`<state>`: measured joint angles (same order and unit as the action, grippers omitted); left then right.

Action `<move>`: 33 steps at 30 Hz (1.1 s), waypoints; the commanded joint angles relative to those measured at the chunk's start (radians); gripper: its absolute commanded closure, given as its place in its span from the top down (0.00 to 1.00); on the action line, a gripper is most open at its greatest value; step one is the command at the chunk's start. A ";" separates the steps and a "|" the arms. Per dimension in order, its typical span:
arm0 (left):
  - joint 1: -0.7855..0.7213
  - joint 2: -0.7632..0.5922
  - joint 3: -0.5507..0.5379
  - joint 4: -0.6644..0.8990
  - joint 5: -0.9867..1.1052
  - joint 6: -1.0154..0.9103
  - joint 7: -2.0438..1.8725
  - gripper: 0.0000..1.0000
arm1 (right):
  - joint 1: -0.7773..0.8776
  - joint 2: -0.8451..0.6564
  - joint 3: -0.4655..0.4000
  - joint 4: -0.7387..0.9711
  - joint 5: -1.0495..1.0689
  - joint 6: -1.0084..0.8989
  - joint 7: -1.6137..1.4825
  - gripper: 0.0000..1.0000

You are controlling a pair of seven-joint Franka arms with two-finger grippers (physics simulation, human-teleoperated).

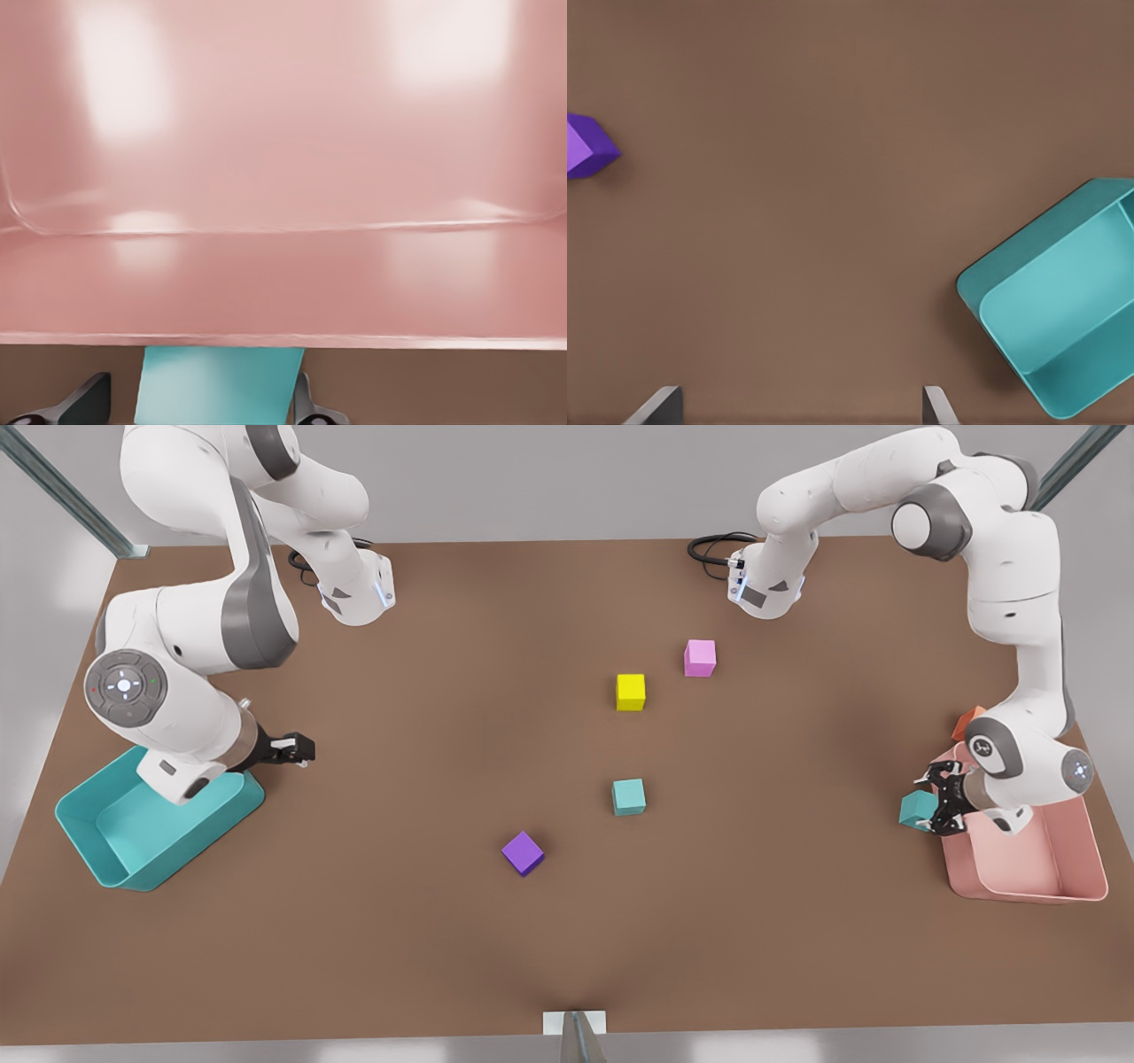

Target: Stack the two blue cubes on top of each other

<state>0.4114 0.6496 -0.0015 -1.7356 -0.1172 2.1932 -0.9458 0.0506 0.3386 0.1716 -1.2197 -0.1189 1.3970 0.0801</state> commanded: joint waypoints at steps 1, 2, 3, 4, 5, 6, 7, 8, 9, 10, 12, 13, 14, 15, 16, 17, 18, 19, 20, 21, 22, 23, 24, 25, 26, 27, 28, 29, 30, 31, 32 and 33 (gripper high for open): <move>-0.002 0.004 0.000 0.001 0.004 0.002 -0.010 1.00 | 0.000 0.002 0.000 0.002 0.001 0.001 -0.017 1.00; -0.002 0.011 0.000 0.001 0.004 0.007 -0.010 1.00 | 0.000 0.003 0.000 0.002 0.001 0.002 -0.017 1.00; 0.000 0.018 0.000 0.001 0.004 0.013 -0.010 1.00 | 0.000 0.004 0.000 0.002 0.001 0.002 -0.017 1.00; -0.002 0.018 0.000 0.001 0.004 0.013 -0.010 1.00 | 0.000 0.004 0.000 0.002 0.001 0.002 -0.017 1.00; -0.005 0.022 0.000 0.002 0.004 0.014 -0.010 0.97 | 0.000 0.004 0.000 0.002 0.001 0.002 -0.017 1.00; -0.005 0.028 -0.002 0.004 0.004 0.034 -0.010 0.94 | 0.000 0.004 0.000 0.002 0.001 0.002 -0.017 1.00; -0.005 0.033 0.000 0.005 0.004 0.036 -0.010 0.91 | 0.000 0.004 0.000 0.002 0.001 0.002 -0.017 1.00; -0.005 0.031 0.000 0.007 0.004 0.036 -0.011 0.75 | 0.000 0.004 0.000 0.003 0.001 0.002 -0.017 1.00; -0.006 0.030 0.000 0.007 0.004 0.036 -0.011 0.65 | 0.000 0.004 0.000 0.005 0.001 0.002 -0.017 1.00; -0.006 0.027 0.000 0.007 0.002 0.036 -0.013 0.63 | 0.000 0.004 0.000 0.006 0.001 0.002 -0.019 1.00; -0.023 0.009 0.000 0.007 -0.001 0.033 -0.036 0.56 | -0.002 0.004 -0.001 0.012 0.001 0.005 -0.019 1.00; -0.034 -0.007 0.000 0.004 -0.001 0.028 -0.056 0.56 | -0.003 0.004 -0.001 0.014 0.001 0.005 -0.019 1.00; -0.048 -0.008 0.000 0.002 -0.001 0.027 -0.071 0.56 | -0.003 0.004 -0.001 0.014 0.001 0.005 -0.019 1.00; -0.065 -0.008 -0.002 -0.001 -0.001 0.022 -0.108 0.56 | -0.005 0.004 -0.001 0.014 0.001 0.005 -0.017 1.00; -0.069 -0.008 -0.002 -0.002 -0.004 0.020 -0.120 0.56 | -0.005 0.004 -0.001 0.014 0.001 0.005 -0.017 1.00; -0.080 -0.010 -0.002 -0.002 -0.007 -0.007 -0.142 0.56 | -0.005 0.004 -0.001 0.014 0.001 0.005 -0.017 1.00; -0.132 -0.042 -0.005 -0.002 -0.010 -0.056 -0.163 0.57 | -0.005 0.004 -0.001 0.014 0.001 0.005 -0.017 1.00; -0.221 -0.096 -0.005 -0.004 -0.018 -0.127 -0.189 0.58 | -0.005 0.004 -0.001 0.014 0.001 0.005 -0.017 1.00; -0.331 -0.149 -0.005 -0.004 -0.018 -0.182 -0.192 0.58 | -0.005 0.004 -0.001 0.014 0.001 0.005 -0.017 1.00; -0.437 -0.174 -0.006 -0.004 -0.016 -0.220 -0.186 0.58 | -0.005 0.004 -0.001 0.014 0.001 0.005 -0.017 1.00; -0.535 -0.171 -0.032 0.008 0.014 -0.248 -0.202 0.58 | -0.005 0.004 -0.001 0.014 0.001 0.007 -0.017 1.00; -0.606 -0.168 -0.035 0.056 0.013 -0.248 -0.247 0.58 | -0.005 0.004 -0.001 0.014 0.001 0.007 -0.017 1.00; -0.663 -0.166 -0.074 0.080 0.013 -0.248 -0.312 0.58 | -0.005 0.004 -0.001 0.014 0.001 0.007 -0.019 1.00; -0.761 -0.163 -0.095 0.099 0.017 -0.247 -0.349 0.58 | -0.005 0.004 -0.001 0.014 0.001 0.007 -0.017 1.00; -0.836 -0.116 -0.095 0.163 0.014 -0.247 -0.393 0.58 | -0.005 0.004 -0.001 0.014 0.001 0.007 -0.019 1.00; -0.856 -0.102 -0.132 0.177 0.014 -0.245 -0.401 0.58 | -0.005 0.004 -0.001 0.014 0.001 0.007 -0.019 1.00; -0.885 -0.085 -0.133 0.195 0.019 -0.243 -0.401 0.58 | -0.005 0.004 -0.001 0.014 0.001 0.007 -0.019 1.00; -0.896 -0.064 -0.133 0.222 0.028 -0.243 -0.403 0.58 | -0.005 0.004 -0.003 0.014 0.001 0.007 -0.019 1.00; -0.913 -0.042 -0.134 0.223 0.037 -0.240 -0.416 0.58 | -0.005 0.004 -0.003 0.014 0.001 0.007 -0.019 1.00; -0.918 -0.035 -0.133 0.229 0.041 -0.221 -0.433 0.58 | -0.005 0.004 -0.003 0.014 0.001 0.007 -0.019 1.00; -0.915 -0.030 -0.133 0.214 0.053 -0.122 -0.459 0.58 | -0.005 0.004 -0.003 0.014 0.001 0.007 -0.019 1.00; -0.910 -0.027 -0.133 0.209 0.057 -0.101 -0.490 0.58 | -0.005 0.004 -0.003 0.014 0.001 0.007 -0.019 1.00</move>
<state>-0.4982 0.6184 -0.1348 -1.5265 -0.0721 2.0186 -1.1833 0.0458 0.3434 0.1686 -1.2062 -0.1186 1.4037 0.0648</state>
